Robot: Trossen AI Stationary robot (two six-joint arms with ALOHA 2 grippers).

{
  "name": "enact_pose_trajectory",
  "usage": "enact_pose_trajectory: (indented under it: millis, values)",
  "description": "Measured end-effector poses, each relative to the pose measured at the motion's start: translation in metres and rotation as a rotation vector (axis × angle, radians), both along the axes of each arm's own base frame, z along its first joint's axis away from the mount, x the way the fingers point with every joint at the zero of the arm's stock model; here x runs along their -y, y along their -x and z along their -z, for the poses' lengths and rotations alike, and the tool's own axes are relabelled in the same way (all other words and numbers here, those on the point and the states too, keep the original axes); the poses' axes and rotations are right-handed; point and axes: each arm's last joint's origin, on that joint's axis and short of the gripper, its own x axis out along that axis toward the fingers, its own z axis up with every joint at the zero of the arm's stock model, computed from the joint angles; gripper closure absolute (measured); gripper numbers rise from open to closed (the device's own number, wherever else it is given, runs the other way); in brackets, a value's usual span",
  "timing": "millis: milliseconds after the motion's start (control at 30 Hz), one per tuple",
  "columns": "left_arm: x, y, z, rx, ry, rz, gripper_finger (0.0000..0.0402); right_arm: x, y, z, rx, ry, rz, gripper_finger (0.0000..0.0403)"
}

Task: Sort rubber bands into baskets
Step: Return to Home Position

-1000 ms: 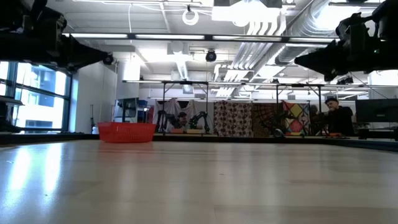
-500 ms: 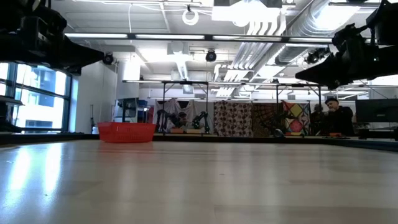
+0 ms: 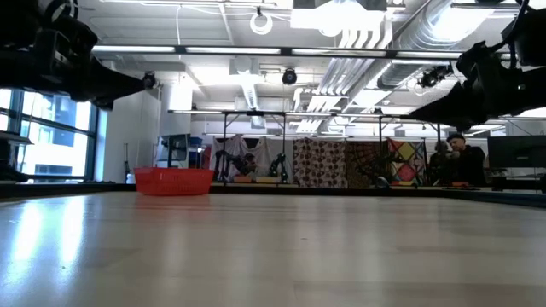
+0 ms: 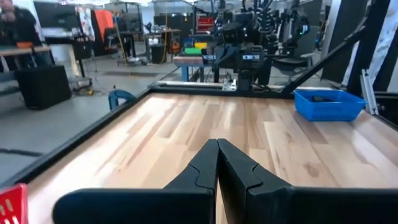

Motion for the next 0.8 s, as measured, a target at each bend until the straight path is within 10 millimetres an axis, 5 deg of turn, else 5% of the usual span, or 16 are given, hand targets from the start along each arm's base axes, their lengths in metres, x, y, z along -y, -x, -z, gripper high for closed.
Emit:
enact_pose_trajectory:
  millis: [800]
  values:
    - [-0.0003,-0.0015,0.002,-0.016,0.049,-0.002,0.0402,-0.0031,0.0025,-0.0037,-0.005,0.148,-0.102,0.0403]
